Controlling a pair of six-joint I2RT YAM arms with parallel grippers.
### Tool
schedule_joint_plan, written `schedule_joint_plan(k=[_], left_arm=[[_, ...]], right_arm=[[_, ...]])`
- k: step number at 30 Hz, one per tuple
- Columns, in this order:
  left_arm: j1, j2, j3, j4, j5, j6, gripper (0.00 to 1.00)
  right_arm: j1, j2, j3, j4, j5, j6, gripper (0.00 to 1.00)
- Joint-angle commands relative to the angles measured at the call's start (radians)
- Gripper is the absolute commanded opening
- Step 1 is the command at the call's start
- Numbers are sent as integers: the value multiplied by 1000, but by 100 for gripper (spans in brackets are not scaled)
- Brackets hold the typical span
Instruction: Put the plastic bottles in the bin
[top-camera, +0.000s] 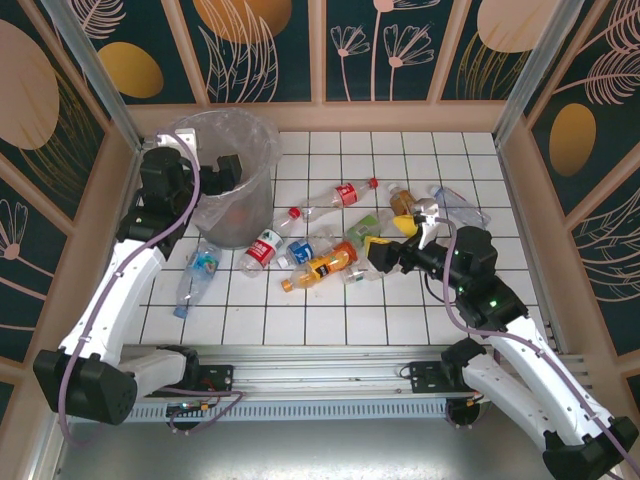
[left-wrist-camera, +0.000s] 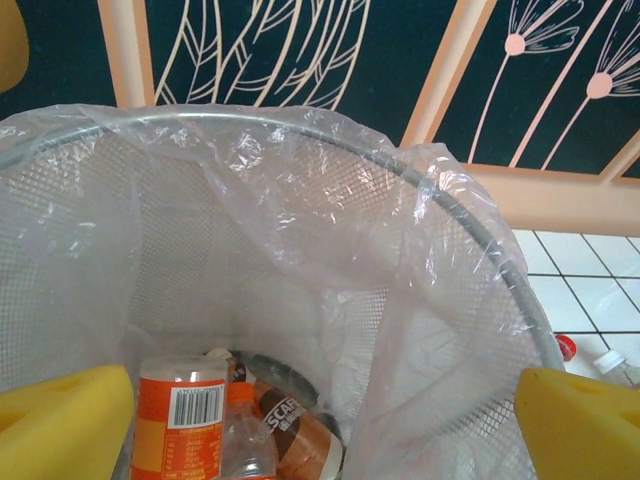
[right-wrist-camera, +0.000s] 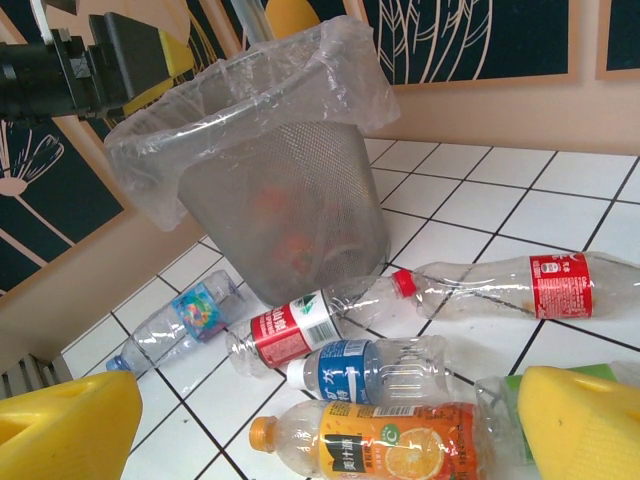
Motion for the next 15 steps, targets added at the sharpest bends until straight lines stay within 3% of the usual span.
schedule_joint_plan(k=[1, 10, 15], left_arm=[[4, -49, -26, 82, 7, -30, 97], [4, -149, -4, -164, -160, -199, 97], [4, -188, -3, -312, -142, -336, 99]], right_arm=[[-8, -10, 33, 20, -21, -20, 97], [-7, -8, 29, 25, -20, -18, 97], [-8, -5, 30, 25, -22, -17, 97]])
